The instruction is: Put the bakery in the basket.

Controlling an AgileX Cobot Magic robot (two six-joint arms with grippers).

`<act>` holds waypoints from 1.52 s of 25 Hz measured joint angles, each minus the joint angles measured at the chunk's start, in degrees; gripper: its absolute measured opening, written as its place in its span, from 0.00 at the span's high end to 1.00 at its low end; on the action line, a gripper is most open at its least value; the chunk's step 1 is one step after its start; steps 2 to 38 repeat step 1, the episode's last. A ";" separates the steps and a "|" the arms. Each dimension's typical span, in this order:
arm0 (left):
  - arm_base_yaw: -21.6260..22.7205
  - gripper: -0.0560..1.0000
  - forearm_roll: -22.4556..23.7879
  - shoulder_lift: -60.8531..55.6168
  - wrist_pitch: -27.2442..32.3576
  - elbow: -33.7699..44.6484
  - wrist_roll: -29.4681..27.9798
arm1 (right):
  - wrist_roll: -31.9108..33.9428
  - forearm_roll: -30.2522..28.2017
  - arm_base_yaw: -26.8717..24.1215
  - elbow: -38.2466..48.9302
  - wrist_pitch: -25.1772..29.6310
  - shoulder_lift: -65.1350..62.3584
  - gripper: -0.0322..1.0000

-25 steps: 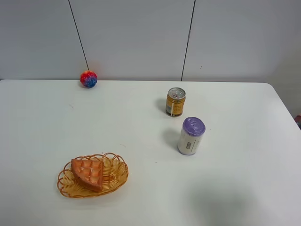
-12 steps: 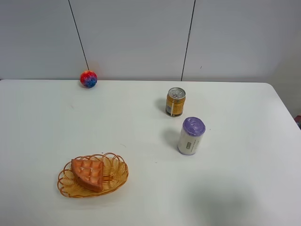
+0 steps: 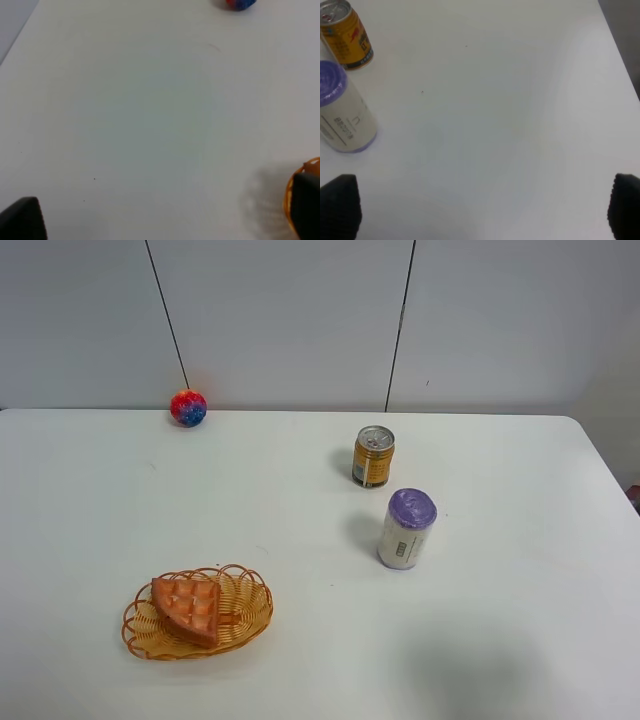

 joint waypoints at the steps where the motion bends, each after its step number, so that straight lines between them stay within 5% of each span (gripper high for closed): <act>1: 0.00 0.01 0.00 0.00 0.00 0.00 0.00 | 0.00 0.00 0.00 0.00 0.00 0.00 0.01; 38: 0.00 0.01 0.00 0.00 0.00 0.00 0.00 | 0.00 0.00 0.00 0.00 0.00 0.00 0.01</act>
